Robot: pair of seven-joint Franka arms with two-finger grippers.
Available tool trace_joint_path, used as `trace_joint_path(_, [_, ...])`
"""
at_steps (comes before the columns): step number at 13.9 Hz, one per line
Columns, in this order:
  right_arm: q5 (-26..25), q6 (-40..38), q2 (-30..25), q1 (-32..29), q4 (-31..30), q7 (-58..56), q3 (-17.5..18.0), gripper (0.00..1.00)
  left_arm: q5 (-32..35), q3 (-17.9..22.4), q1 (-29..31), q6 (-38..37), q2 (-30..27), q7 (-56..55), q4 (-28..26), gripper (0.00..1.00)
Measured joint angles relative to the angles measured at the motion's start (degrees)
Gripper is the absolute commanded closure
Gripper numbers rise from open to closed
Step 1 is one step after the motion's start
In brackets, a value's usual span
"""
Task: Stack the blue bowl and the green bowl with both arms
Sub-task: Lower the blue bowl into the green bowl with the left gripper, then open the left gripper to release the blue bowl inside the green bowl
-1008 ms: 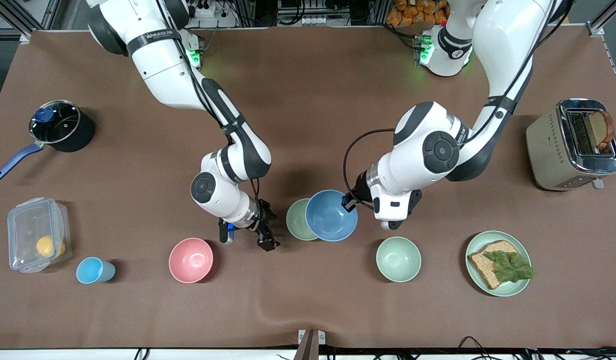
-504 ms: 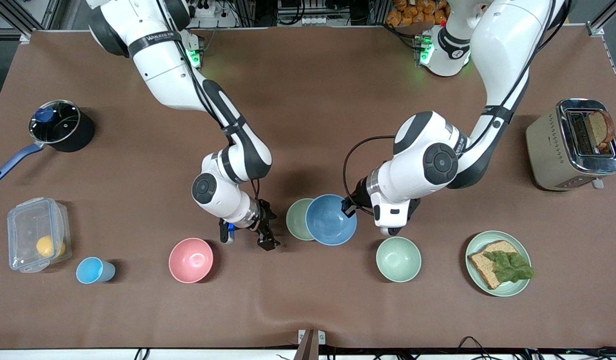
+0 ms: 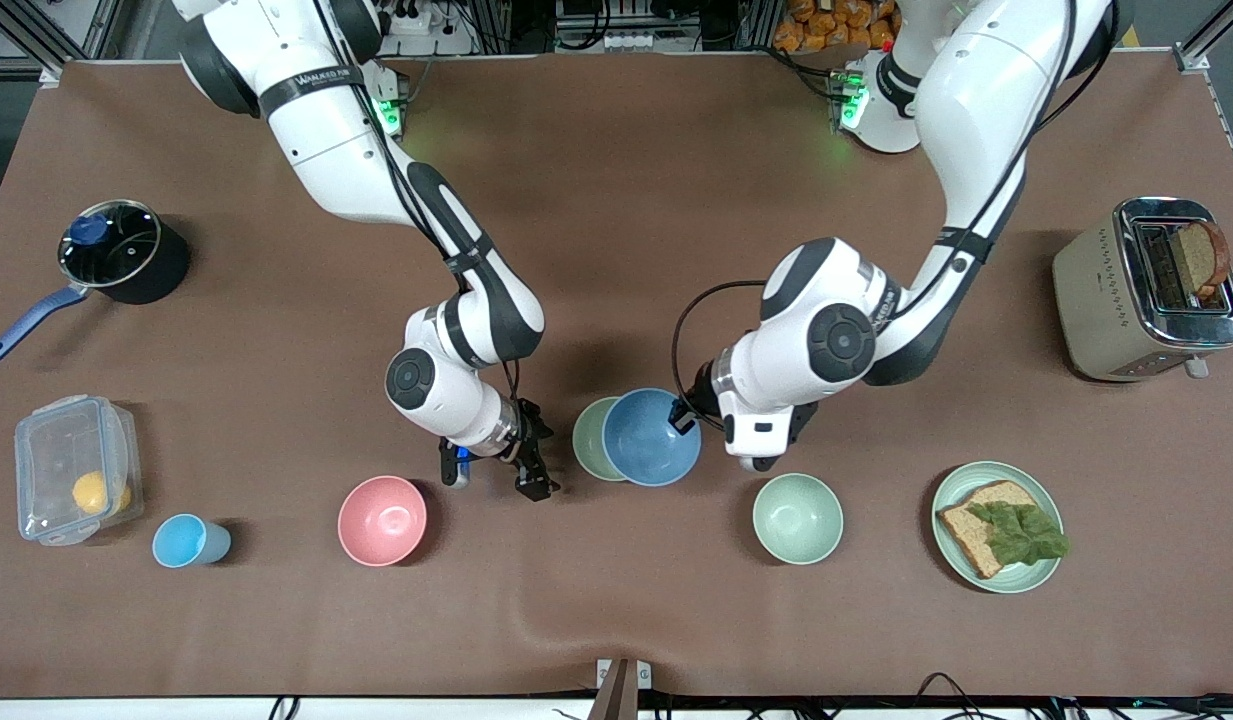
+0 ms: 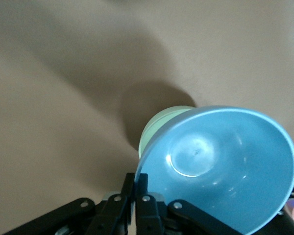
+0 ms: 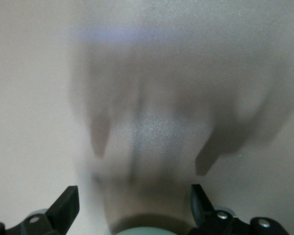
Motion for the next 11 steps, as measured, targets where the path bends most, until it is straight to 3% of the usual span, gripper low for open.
trace_joint_path(4, [0.0,0.0,0.07,0.06,0.0,-0.02,0.03,0.0,0.0,3.23,-4.28,1.3,2.28,0.0,0.02,1.0])
trace_joint_path(11, [0.0,0.01,0.44,0.27,0.0,-0.03,-0.02,0.0,0.0,4.3,-7.65,6.89,6.23,0.0,-0.03,1.0])
